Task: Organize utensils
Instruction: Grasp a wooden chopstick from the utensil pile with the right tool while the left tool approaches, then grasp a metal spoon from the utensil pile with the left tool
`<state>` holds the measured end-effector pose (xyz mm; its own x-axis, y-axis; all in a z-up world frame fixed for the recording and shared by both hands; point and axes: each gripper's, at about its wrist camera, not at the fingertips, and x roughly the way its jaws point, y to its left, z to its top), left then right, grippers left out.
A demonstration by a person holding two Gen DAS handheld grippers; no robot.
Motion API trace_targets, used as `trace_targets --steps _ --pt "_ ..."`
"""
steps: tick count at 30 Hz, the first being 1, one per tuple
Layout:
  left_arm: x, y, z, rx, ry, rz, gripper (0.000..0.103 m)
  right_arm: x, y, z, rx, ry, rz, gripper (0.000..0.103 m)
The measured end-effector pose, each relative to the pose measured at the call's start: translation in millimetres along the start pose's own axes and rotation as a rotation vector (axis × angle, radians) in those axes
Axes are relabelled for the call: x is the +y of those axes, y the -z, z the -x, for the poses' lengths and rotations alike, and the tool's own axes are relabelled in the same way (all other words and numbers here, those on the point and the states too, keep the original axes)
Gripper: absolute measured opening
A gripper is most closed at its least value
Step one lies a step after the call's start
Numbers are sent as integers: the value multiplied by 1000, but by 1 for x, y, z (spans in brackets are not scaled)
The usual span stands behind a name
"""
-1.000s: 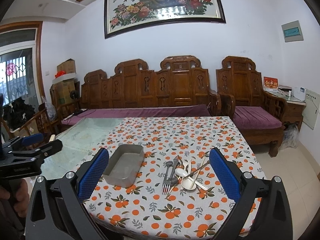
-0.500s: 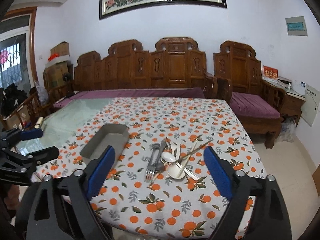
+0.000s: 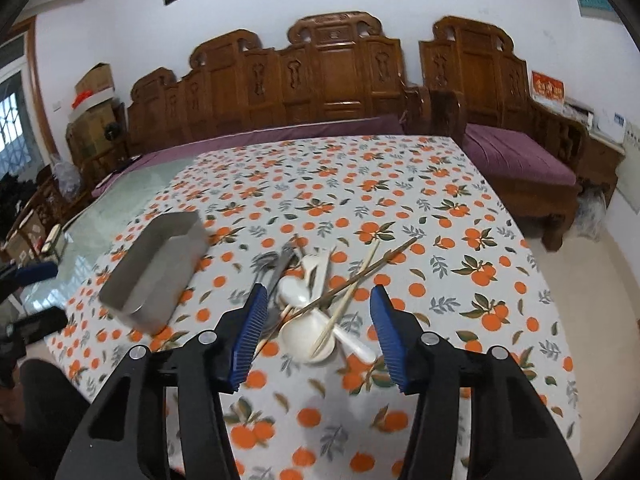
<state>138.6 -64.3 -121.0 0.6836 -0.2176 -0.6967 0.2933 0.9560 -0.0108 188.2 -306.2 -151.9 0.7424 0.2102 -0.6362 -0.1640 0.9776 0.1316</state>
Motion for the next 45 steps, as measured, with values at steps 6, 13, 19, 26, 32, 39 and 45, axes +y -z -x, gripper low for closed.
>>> trace_targets --steps 6,13,19,26,32,39,45 --pt "-2 -5 -37 31 5 -11 96 -20 -9 -62 71 14 -39 55" --pt "-5 -11 -75 47 25 -20 96 -37 -9 -124 178 8 -90 47" --pt "-9 -6 -98 65 53 3 96 -30 -12 -150 225 44 -98 45" --pt "-12 3 -111 86 61 -9 96 -36 -3 -167 284 90 -106 27" --pt "-10 5 -111 86 56 -5 96 -50 -3 -154 260 72 -160 12" --pt "-13 6 -115 94 48 -16 96 -64 -4 -143 240 41 -207 6" --pt "-20 3 -127 123 45 -20 95 -71 -8 -133 209 15 -211 6"
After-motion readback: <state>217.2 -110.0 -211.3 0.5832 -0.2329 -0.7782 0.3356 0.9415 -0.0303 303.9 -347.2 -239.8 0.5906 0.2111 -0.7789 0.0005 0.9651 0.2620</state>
